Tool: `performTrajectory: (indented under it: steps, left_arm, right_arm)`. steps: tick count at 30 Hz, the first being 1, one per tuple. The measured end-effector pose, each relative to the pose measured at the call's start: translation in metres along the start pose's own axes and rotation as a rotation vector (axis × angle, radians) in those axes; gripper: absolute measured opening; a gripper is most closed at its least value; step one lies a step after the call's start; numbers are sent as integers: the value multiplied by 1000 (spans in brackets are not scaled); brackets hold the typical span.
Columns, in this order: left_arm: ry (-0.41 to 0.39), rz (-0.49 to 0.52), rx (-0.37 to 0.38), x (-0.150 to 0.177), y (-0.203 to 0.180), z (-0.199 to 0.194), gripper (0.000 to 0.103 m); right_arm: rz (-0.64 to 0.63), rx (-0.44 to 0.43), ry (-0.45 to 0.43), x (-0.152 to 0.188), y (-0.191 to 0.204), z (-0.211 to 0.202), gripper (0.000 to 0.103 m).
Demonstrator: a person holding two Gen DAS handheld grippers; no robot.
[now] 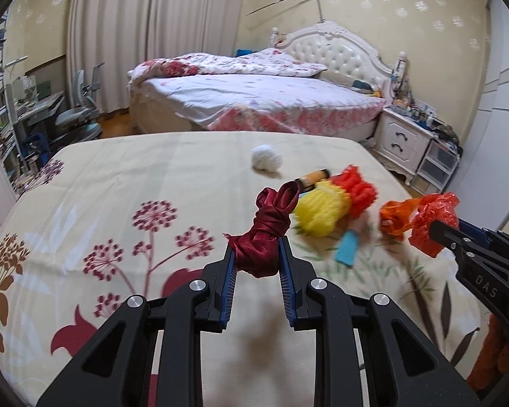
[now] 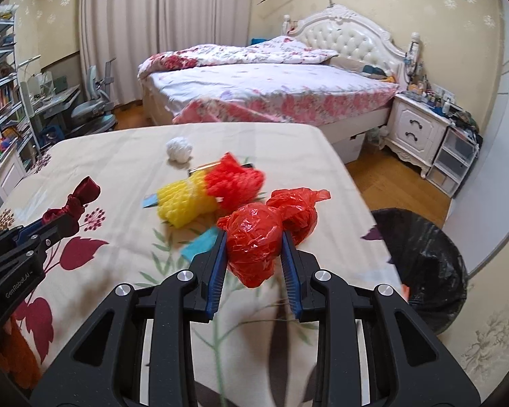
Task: Collect trash
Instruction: 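Grasp the red plastic bag with the right tool while the left tool holds the dark red bag, then move both bags over the black bin and open both tools to drop them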
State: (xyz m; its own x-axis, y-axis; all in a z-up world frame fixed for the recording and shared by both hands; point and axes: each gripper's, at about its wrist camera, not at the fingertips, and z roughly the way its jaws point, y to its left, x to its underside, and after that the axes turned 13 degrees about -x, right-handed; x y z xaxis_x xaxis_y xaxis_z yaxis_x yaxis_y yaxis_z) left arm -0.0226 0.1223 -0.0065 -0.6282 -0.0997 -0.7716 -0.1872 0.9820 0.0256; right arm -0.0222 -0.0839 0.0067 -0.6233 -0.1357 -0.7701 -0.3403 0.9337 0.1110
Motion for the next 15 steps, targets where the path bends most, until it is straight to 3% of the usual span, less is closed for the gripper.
performTrajectory:
  steps: [15]
  left_arm:
    - [-68,145,181,-18,-121,-7,25]
  right_arm:
    - [149,198,-23,13,-118,-23,30]
